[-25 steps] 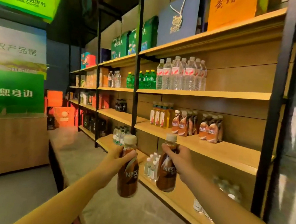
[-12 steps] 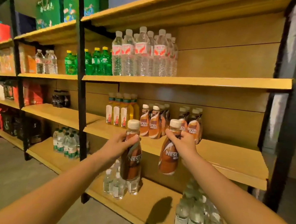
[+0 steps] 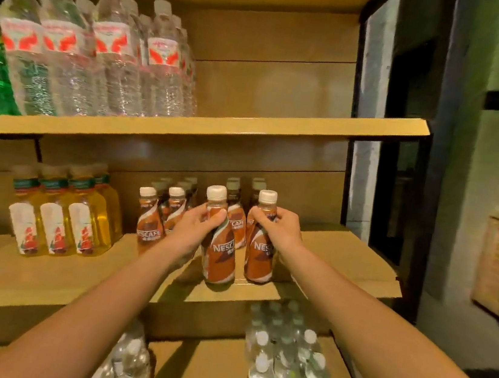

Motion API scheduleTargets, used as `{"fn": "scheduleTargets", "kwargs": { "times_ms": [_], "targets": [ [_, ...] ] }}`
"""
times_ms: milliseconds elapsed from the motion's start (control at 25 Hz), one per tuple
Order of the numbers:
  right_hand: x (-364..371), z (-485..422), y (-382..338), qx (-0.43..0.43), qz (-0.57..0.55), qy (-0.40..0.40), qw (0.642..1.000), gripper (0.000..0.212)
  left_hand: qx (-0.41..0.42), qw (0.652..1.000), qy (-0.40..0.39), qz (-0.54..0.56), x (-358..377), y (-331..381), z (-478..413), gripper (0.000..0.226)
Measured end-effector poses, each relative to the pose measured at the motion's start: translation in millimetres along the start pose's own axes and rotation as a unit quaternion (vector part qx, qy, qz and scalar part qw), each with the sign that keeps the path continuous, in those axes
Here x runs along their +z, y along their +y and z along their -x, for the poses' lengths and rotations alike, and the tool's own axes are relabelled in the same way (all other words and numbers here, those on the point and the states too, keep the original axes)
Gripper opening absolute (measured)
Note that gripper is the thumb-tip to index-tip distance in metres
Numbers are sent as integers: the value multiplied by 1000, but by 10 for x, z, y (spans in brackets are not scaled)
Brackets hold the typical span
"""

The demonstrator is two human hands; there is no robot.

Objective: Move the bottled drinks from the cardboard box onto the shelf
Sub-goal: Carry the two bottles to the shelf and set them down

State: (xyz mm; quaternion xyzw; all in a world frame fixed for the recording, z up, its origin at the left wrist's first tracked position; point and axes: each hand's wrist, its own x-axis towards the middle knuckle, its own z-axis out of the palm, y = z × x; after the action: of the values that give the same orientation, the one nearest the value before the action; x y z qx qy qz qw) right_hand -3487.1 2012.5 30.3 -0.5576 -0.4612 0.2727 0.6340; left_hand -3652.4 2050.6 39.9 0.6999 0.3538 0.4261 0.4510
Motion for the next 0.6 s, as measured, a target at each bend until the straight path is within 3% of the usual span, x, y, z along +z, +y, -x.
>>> {"fn": "scheduleTargets", "kwargs": {
  "times_ms": [160,320,600],
  "targets": [
    [46,-123,87,-1,23,42,999,22,8,998,-60,3,-23,-198,-404,35],
    [70,-295,154,3,52,52,997,33,5,993,-103,54,56,-290,-569,22],
    [162,-525,320,-39,20,47,998,22,10,989,-122,86,40,-462,-792,27]
  ]
}}
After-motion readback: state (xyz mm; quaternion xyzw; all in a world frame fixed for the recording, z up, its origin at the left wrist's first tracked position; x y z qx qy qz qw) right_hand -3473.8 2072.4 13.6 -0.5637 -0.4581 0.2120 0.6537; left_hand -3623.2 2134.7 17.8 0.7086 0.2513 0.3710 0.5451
